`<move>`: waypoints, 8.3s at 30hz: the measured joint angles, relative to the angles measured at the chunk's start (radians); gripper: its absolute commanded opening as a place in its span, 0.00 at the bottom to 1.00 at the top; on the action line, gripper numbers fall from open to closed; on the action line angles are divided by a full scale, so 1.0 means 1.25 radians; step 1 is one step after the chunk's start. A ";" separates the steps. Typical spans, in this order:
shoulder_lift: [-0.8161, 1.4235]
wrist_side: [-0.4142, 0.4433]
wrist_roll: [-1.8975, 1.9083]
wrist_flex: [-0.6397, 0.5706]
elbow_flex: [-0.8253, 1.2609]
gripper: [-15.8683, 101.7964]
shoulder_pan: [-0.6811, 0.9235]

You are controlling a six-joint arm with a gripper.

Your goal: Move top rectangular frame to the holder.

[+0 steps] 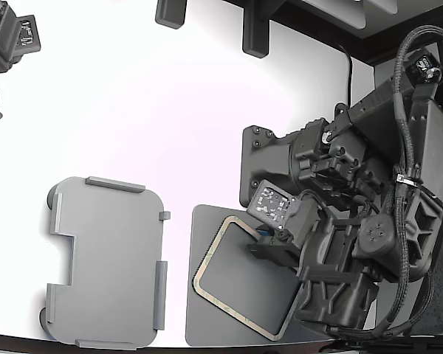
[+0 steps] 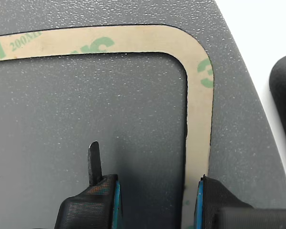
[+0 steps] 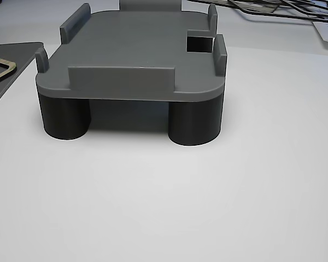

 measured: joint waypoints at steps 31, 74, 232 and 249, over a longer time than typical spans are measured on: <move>-0.010 -0.012 -0.039 -0.032 0.052 0.55 -0.026; -0.005 -0.010 -0.060 0.022 0.007 0.05 -0.039; -0.584 0.020 0.399 0.183 -0.774 0.04 -0.476; -0.592 0.023 0.398 0.183 -0.784 0.64 -0.476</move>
